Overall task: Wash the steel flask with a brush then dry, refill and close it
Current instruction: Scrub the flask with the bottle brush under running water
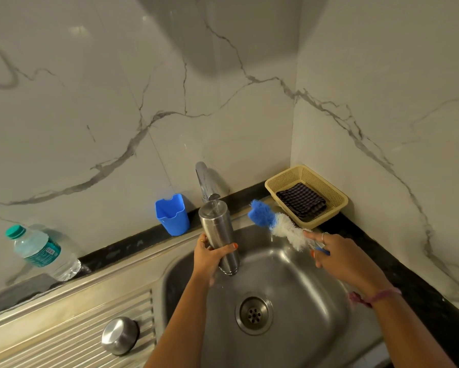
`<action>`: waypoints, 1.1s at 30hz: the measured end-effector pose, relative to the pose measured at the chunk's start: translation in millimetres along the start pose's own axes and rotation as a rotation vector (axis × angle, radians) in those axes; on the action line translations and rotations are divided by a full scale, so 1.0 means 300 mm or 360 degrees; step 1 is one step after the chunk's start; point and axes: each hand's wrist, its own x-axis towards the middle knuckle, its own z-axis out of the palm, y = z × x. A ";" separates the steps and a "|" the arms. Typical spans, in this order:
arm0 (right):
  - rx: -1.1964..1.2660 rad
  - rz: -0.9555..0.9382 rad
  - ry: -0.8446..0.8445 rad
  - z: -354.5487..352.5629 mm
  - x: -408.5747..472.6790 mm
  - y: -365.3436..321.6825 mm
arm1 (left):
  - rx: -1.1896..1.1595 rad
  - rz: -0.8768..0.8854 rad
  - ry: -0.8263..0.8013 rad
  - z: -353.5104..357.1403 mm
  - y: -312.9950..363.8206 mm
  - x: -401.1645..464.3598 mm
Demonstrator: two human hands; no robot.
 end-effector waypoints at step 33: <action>0.0105 0.0034 0.0060 0.044 0.034 0.029 | 0.0629 0.0100 -0.0367 0.008 0.072 0.153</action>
